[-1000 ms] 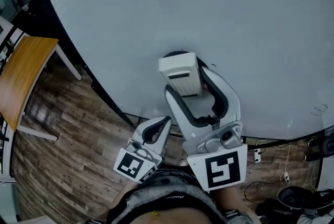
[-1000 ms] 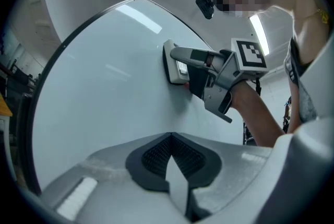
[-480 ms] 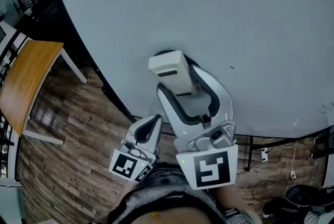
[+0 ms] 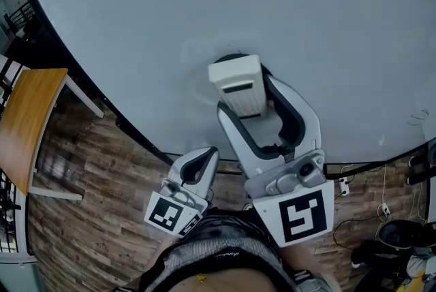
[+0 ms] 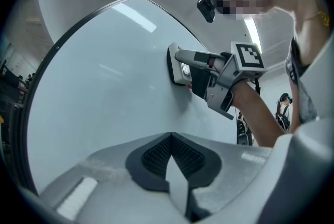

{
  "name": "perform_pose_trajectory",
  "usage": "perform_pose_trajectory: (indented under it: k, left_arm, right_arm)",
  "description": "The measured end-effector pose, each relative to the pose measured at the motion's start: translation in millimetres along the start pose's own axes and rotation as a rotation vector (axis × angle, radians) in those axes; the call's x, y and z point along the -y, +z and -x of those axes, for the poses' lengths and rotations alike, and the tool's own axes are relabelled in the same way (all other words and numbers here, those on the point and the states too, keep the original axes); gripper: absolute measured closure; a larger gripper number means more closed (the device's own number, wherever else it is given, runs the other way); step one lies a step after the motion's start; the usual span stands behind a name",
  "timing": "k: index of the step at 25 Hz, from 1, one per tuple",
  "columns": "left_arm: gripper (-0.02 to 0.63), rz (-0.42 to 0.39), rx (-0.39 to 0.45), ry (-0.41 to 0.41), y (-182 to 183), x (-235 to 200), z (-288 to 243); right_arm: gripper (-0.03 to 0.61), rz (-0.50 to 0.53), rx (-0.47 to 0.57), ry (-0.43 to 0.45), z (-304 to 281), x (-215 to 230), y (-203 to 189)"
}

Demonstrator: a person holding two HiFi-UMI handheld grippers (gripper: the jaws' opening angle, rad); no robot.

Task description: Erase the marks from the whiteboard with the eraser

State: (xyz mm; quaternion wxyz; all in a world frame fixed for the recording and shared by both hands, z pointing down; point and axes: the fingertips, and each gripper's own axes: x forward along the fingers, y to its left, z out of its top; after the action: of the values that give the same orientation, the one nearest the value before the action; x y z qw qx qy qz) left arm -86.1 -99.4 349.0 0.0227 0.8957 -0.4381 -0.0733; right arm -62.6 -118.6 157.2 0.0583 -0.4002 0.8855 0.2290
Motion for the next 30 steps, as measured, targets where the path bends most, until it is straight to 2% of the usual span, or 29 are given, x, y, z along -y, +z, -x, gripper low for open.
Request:
perform_pose_trajectory:
  k: [11,15,19,25,30]
  left_arm:
    - [0.615,0.02,-0.014,-0.034,-15,50,-35]
    - [0.615,0.029,-0.016,-0.049,-20,68,-46]
    - [0.615,0.036,-0.019,-0.068,-24,85,-55]
    - [0.615,0.044,-0.039,-0.05,-31,89,-51]
    - [0.615,0.039,-0.043,-0.013,-30,71,-40]
  right_arm:
    - [0.333,-0.035,-0.028,-0.055,56,61,-10]
    - [0.333,-0.065,0.001,-0.091,75,84,-7]
    - [0.333,-0.063,-0.034,-0.123,92,100,-18]
    - [0.336,0.002,-0.072,-0.145,93,85,-36]
    - [0.337,-0.024,-0.088,-0.147,88,56,-68]
